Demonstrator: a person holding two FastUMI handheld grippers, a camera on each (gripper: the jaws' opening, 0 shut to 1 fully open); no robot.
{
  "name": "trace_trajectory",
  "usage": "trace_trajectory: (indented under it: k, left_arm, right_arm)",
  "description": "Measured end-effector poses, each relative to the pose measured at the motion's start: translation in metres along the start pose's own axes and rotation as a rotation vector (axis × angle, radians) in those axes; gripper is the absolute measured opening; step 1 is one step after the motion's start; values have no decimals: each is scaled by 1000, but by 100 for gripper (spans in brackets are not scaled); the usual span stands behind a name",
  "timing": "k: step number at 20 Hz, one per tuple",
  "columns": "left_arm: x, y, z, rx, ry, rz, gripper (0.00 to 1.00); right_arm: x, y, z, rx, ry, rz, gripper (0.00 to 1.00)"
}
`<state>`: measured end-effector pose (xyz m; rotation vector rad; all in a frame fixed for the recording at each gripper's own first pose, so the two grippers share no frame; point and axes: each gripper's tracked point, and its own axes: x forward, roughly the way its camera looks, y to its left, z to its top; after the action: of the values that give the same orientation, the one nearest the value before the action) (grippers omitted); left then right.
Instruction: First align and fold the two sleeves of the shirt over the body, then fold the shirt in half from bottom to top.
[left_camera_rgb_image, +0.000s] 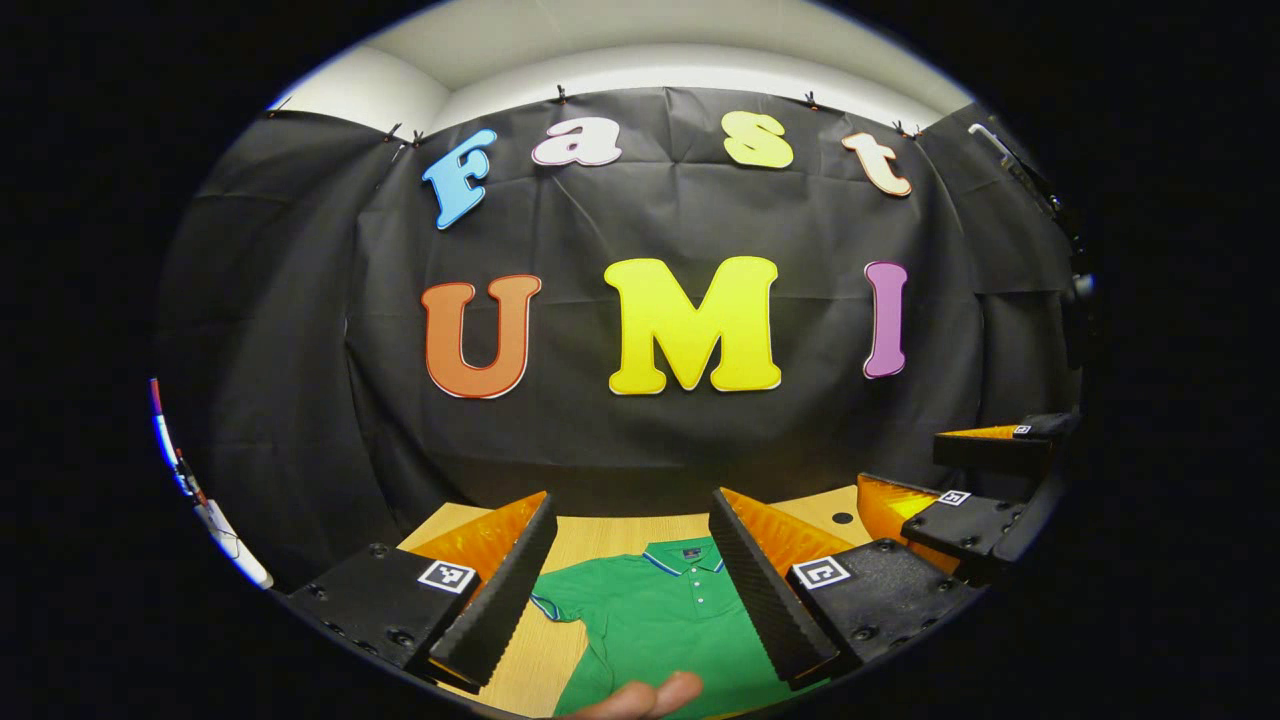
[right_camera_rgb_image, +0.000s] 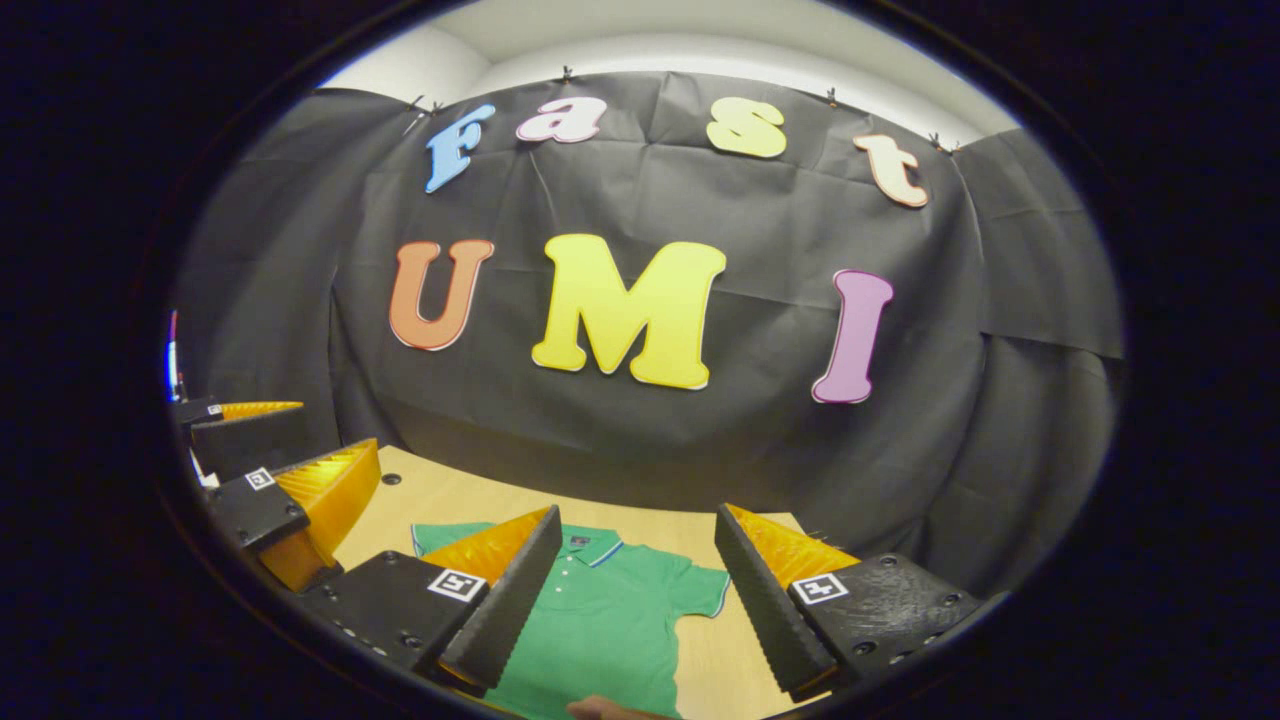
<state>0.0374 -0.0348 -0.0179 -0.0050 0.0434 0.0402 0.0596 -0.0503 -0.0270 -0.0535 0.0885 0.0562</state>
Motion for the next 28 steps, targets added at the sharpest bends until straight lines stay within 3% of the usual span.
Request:
trace_trajectory:
  k: [6, 9, 10, 12, 16, 20, 24, 25, 26, 27, 28]
  left_arm:
    - [8, -37, -11, -10, 42, 17, 99]
    - [7, -43, -13, 19, 54, 45, 94]
    - [8, -44, -13, 20, 53, 52, 99]
    - [9, -47, -17, 29, 67, 71, 99]
    - [5, -45, -24, 60, 118, 133, 99]
    - [1, -43, -28, 79, 151, 193, 99]
    - [-12, -33, -23, 94, 157, 262, 99]
    - [-18, -29, -24, 93, 161, 282, 99]
    - [-22, -25, -23, 87, 159, 296, 99]
    - [-25, -21, -23, 82, 158, 308, 99]
    - [-26, -17, -22, 77, 160, 319, 99]
  right_arm:
    - [55, -69, -41, 15, 69, -34, 95]
    - [105, -114, -98, 20, 190, -57, 95]
    - [119, -126, -116, 10, 227, -66, 95]
    - [143, -145, -157, -22, 305, -75, 95]
    - [183, -165, -251, -23, 488, -66, 96]
    - [223, -151, -285, 140, 576, -46, 98]
    - [278, -156, -325, 228, 677, -102, 86]
    - [289, -154, -324, 265, 669, -98, 71]
    - [286, -146, -325, 293, 694, -77, 67]
    - [285, -145, -321, 301, 687, -91, 53]
    - [288, -144, -322, 306, 694, -87, 48]
